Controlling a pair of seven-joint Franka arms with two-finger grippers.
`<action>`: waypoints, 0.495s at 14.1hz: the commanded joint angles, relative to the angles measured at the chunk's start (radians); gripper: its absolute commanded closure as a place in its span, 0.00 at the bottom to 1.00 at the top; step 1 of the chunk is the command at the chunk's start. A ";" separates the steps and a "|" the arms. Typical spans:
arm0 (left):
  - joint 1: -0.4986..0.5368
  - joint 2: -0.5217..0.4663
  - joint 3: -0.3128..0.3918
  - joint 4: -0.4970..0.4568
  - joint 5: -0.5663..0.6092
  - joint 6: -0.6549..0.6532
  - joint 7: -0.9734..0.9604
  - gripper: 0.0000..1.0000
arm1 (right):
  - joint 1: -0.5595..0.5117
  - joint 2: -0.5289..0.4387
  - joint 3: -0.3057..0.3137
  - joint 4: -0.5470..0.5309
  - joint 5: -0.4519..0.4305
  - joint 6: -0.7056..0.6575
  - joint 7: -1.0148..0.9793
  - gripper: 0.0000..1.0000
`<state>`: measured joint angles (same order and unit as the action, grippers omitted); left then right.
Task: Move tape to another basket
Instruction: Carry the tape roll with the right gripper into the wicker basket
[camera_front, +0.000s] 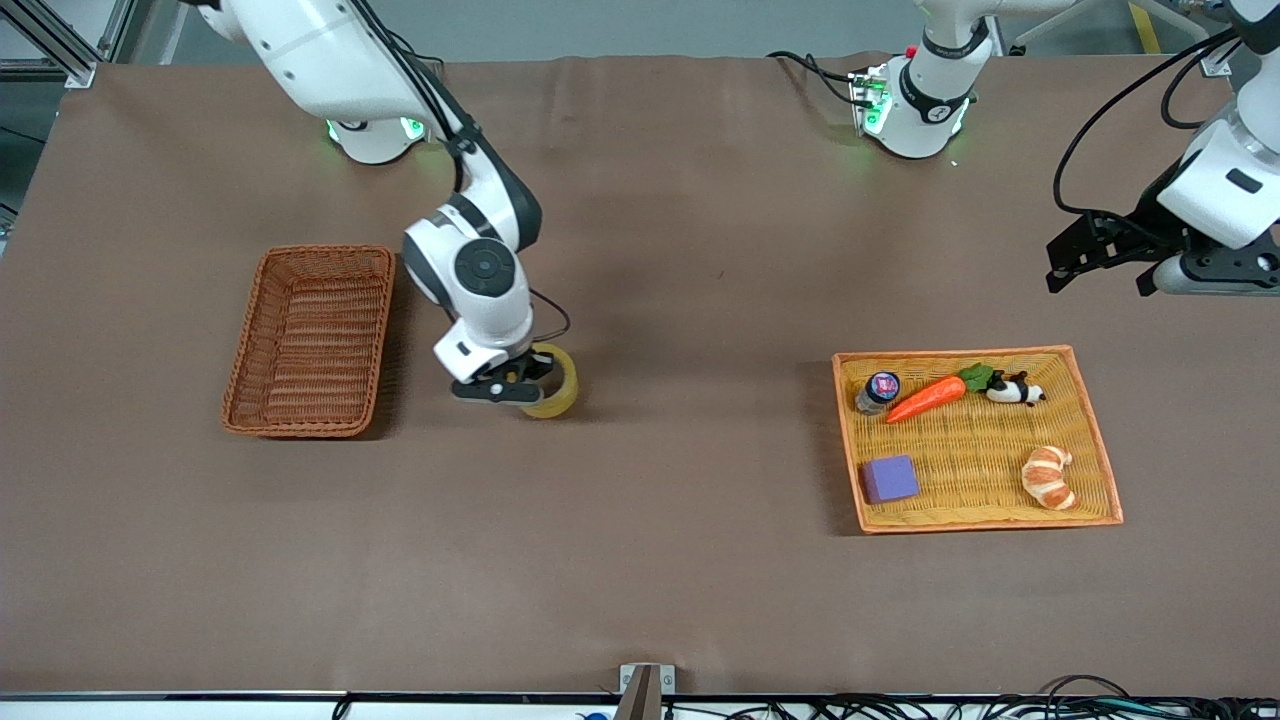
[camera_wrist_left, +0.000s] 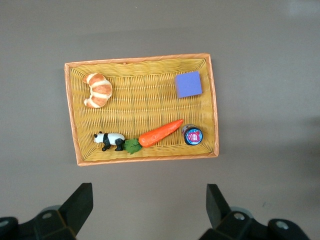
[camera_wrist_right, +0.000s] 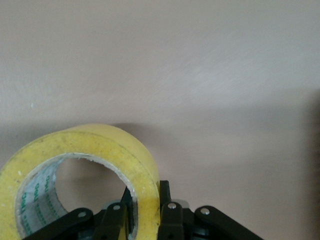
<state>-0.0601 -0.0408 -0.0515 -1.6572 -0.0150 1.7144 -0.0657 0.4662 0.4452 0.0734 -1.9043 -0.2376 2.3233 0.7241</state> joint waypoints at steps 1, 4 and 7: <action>0.020 0.024 -0.007 0.039 0.021 -0.027 -0.013 0.00 | -0.125 -0.175 0.023 -0.045 -0.008 -0.111 -0.186 1.00; 0.022 0.029 -0.007 0.037 0.020 -0.033 -0.013 0.00 | -0.173 -0.279 -0.042 -0.120 -0.008 -0.151 -0.403 1.00; 0.029 0.035 -0.007 0.037 0.021 -0.033 -0.016 0.00 | -0.173 -0.368 -0.183 -0.247 -0.008 -0.128 -0.604 1.00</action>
<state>-0.0399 -0.0188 -0.0506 -1.6498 -0.0150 1.7060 -0.0663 0.2946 0.1648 -0.0527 -2.0272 -0.2375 2.1576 0.2117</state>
